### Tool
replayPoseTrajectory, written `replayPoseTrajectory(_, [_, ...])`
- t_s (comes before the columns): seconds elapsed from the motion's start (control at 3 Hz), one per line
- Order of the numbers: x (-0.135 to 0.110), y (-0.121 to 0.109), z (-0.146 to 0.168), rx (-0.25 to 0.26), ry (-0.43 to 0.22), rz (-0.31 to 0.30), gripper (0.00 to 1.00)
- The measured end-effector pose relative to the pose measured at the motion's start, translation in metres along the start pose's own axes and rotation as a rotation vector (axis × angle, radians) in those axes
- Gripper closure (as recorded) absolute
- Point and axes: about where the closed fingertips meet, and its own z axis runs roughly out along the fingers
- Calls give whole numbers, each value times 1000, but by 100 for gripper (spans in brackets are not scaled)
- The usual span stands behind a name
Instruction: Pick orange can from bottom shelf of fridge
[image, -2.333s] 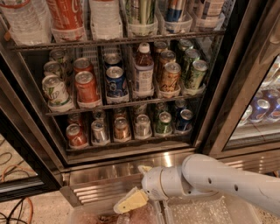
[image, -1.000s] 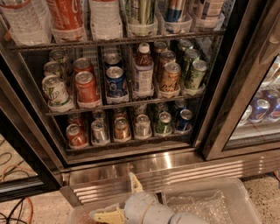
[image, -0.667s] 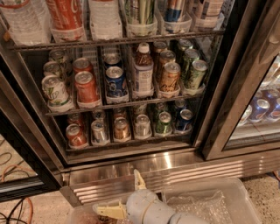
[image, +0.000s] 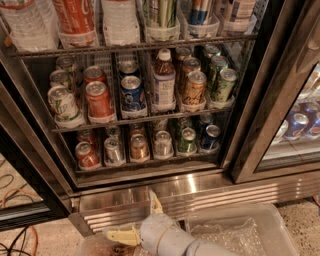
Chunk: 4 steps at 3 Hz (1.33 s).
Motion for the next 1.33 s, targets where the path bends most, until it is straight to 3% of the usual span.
replayPoseTrajectory(0.33, [3, 0, 27, 41, -49, -6, 0])
replayPoseTrajectory(0.67, [6, -11, 48, 125, -114, -28, 0])
replayPoseTrajectory(1.33, [12, -42, 65, 331, -227, -132, 0])
